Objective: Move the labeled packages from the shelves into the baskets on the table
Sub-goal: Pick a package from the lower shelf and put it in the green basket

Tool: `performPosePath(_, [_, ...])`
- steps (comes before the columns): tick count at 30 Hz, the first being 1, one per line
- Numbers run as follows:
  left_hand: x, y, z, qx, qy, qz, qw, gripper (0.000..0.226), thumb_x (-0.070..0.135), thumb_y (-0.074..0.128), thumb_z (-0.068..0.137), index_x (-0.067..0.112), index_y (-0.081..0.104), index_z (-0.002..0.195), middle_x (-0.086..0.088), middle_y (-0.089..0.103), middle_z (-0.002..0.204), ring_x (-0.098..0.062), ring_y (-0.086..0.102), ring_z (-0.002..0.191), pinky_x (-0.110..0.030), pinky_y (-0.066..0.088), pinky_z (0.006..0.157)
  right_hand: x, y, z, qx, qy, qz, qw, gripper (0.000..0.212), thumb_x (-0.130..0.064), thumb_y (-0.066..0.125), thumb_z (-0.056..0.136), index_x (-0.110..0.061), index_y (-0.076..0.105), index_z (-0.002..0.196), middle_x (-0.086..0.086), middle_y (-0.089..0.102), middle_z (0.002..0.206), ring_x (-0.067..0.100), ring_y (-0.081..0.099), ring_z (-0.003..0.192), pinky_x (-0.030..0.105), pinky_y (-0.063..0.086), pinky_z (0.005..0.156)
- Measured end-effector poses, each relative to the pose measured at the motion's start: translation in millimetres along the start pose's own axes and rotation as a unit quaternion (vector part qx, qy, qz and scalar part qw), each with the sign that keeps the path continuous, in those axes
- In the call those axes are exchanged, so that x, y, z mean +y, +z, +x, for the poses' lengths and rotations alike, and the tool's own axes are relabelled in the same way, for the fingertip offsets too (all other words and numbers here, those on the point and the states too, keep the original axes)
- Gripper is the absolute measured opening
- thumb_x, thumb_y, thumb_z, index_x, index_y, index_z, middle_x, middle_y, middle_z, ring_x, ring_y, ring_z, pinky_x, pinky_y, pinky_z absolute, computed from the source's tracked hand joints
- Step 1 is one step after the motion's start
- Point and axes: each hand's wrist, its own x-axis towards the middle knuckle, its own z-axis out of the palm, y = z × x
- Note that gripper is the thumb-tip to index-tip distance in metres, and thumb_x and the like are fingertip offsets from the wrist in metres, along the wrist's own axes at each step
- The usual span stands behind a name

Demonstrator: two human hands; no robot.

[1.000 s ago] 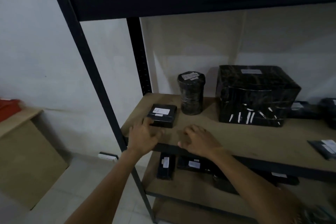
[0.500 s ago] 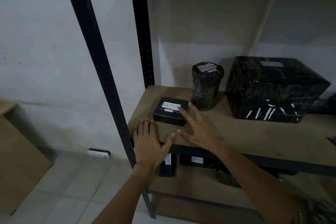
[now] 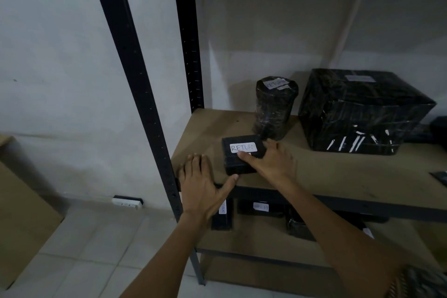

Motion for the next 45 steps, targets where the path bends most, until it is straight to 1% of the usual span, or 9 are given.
performPosePath(4, [-0.6,-2.7,-0.1,0.002,0.015,0.004,1.0,0.099,0.086,0.027,0.076,0.006,0.054,0.127,-0.016,0.052,0.137,-0.033,0.044,0.131,-0.048,0.034,0.106,6.0,-1.5,18.5,-0.112,0.012,0.134,0.985,0.097,-0.092,0.06,0.036,-0.029,0.067,0.109,-0.006,0.07,0.108,0.016,0.064,0.102,0.039,0.05,0.094])
performPosePath(7, [-1.4,-5.0,0.2,0.005,0.029,0.01,1.0,0.102,0.09,0.029,0.072,0.008,0.057,0.126,-0.012,0.053,0.137,-0.029,0.044,0.13,-0.048,0.033,0.106,11.5,-5.3,-4.1,-0.074,-0.01,0.268,0.96,0.075,-0.054,0.086,0.056,-0.019,0.052,0.113,-0.016,0.063,0.101,0.001,0.061,0.094,0.025,0.05,0.088])
performPosePath(10, [-1.7,-8.0,0.5,-0.003,0.041,0.021,0.999,0.11,0.094,0.024,0.068,0.008,0.056,0.129,-0.011,0.052,0.139,-0.029,0.042,0.132,-0.05,0.031,0.107,18.6,-5.8,-28.4,-0.016,-0.032,0.319,0.947,0.062,-0.026,0.081,0.074,-0.02,0.038,0.119,-0.017,0.053,0.102,-0.001,0.054,0.093,0.018,0.043,0.084])
performPosePath(30, [-6.1,-7.5,-2.6,-0.018,0.074,0.029,0.997,0.102,0.092,0.027,0.069,0.014,0.054,0.13,-0.013,0.049,0.139,-0.033,0.039,0.131,-0.053,0.032,0.105,28.3,-17.5,-47.1,0.013,-0.029,0.342,0.939,0.053,-0.024,0.078,0.077,-0.019,0.04,0.114,0.001,0.061,0.115,0.014,0.06,0.106,0.032,0.05,0.092])
performPosePath(34, [3.0,-11.4,-23.4,-0.041,0.068,0.014,0.997,0.088,0.077,0.028,0.081,0.011,0.048,0.136,-0.018,0.044,0.143,-0.035,0.032,0.137,-0.055,0.019,0.112,38.2,-37.0,-66.3,0.01,0.002,0.363,0.932,0.052,-0.02,0.08,0.075,-0.019,0.041,0.109,0.0,0.061,0.11,0.013,0.058,0.1,0.03,0.05,0.09])
performPosePath(37, [13.9,-14.2,-51.5,-0.044,0.076,-0.008,0.996,0.069,0.049,0.057,0.085,0.007,0.044,0.138,-0.019,0.04,0.146,-0.037,0.027,0.14,-0.058,0.027,0.111,52.2,-52.4,-87.6,-0.027,0.023,0.373,0.927,0.051,-0.009,0.081,0.072,-0.014,0.043,0.106,-0.004,0.057,0.096,0.016,0.057,0.098,0.033,0.052,0.089])
performPosePath(40, [32.1,-22.0,-84.5,-0.105,0.062,-0.039,0.992,0.052,0.032,0.066,0.084,0.009,0.053,0.129,-0.016,0.046,0.138,-0.036,0.042,0.129,-0.047,0.045,0.096,81.4,-64.5,-121.2,-0.068,0.052,0.377,0.922,0.053,-0.005,0.082,0.071,-0.013,0.044,0.108,0.003,0.057,0.105,0.022,0.059,0.103,0.039,0.053,0.091])
performPosePath(42, [45.8,-35.2,-110.0,-0.266,0.032,-0.098,0.959,0.045,0.039,0.065,0.085,0.007,0.059,0.117,-0.008,0.059,0.115,-0.03,0.059,0.107,-0.037,0.049,0.085,103.4,-73.0,-149.5,-0.065,0.07,0.395,0.914,0.058,-0.004,0.081,0.071,-0.01,0.045,0.116,0.01,0.057,0.114,0.027,0.059,0.107,0.044,0.052,0.092])
performPosePath(45, [70.0,-35.9,-161.0,-0.458,0.041,-0.091,0.883,0.087,0.072,0.059,0.062,0.006,0.062,0.119,-0.007,0.064,0.11,-0.026,0.06,0.106,-0.041,0.047,0.095,138.5,-92.9,-197.1,-0.075,0.114,0.427,0.894,0.059,-0.002,0.077,0.076,0.002,0.045,0.126,0.016,0.06,0.116,0.027,0.061,0.105,0.038,0.054,0.087])
